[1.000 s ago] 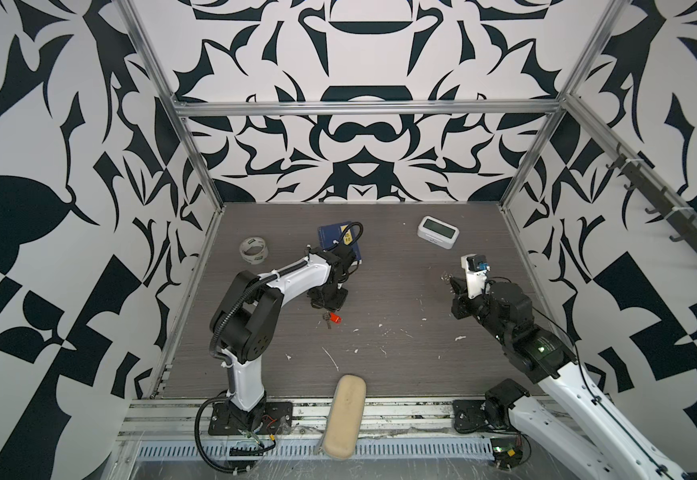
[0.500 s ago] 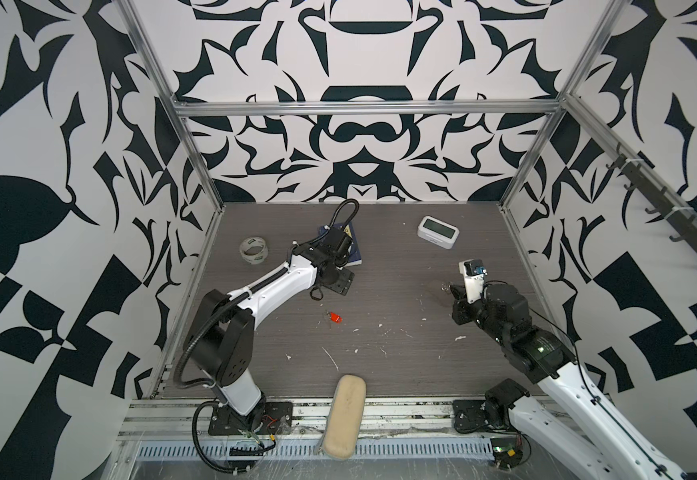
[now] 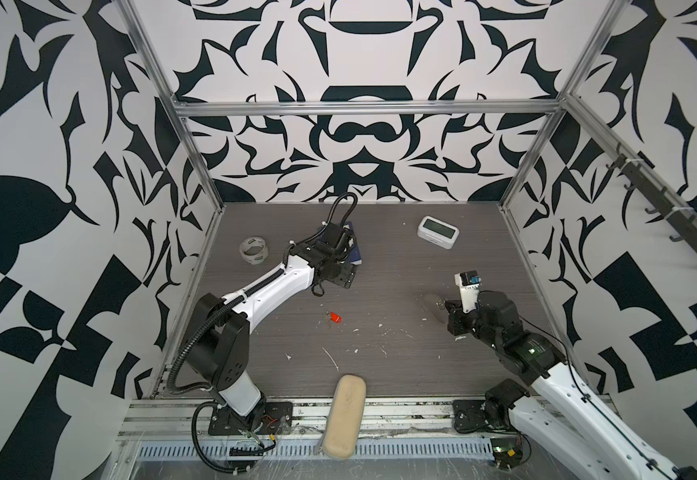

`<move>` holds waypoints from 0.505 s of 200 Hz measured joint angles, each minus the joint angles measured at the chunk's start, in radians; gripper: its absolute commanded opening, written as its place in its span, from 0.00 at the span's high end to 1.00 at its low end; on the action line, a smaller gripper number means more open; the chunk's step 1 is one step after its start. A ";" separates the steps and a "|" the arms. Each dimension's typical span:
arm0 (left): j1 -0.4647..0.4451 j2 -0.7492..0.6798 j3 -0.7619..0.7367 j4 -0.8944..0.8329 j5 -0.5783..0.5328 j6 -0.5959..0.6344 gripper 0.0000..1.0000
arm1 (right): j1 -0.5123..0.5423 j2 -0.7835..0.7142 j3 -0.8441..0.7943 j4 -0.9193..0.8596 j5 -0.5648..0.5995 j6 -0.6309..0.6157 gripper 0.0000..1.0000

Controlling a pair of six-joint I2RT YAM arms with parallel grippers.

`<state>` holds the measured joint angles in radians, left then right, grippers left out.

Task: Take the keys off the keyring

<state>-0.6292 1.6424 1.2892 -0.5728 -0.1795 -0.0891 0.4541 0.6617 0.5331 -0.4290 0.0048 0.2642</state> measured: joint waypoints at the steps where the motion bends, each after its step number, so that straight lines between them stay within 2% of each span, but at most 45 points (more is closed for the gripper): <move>1: 0.000 0.000 0.001 0.000 0.000 0.000 0.19 | 0.000 0.002 0.000 -0.002 -0.002 0.000 1.00; 54: 0.003 0.026 0.046 -0.009 0.000 0.008 0.18 | 0.000 0.153 0.067 -0.093 -0.069 0.014 1.00; 101: 0.008 0.039 0.053 -0.016 0.000 0.012 0.18 | 0.000 0.418 0.193 -0.066 -0.042 -0.012 1.00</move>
<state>-0.6216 1.6810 1.3426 -0.5888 -0.1791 -0.0772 0.4541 1.0801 0.7261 -0.4946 -0.0376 0.2523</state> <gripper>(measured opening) 0.822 0.043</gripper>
